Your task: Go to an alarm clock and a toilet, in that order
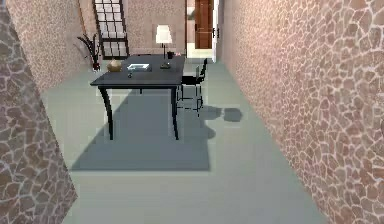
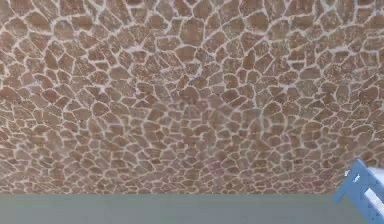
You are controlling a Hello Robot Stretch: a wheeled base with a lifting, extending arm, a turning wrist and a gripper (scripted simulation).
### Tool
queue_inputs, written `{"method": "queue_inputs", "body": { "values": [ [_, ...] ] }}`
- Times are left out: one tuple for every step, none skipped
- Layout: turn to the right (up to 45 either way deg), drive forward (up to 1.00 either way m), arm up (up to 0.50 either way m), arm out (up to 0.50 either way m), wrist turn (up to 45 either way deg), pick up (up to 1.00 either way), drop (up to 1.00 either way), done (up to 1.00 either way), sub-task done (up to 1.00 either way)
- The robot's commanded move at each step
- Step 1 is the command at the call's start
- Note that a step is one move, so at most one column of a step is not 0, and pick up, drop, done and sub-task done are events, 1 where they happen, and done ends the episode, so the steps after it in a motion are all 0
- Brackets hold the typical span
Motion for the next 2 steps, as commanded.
{"method": "queue_inputs", "body": {
  "values": [
    [-15.0, 0.00, 0.00, 0.00, 0.0, 0.00, 0.00, 0.00, 0.00],
    [0.0, 1.00, 0.00, 0.00, 0.0, 0.00, 0.00, 0.00, 0.00]
  ]
}}
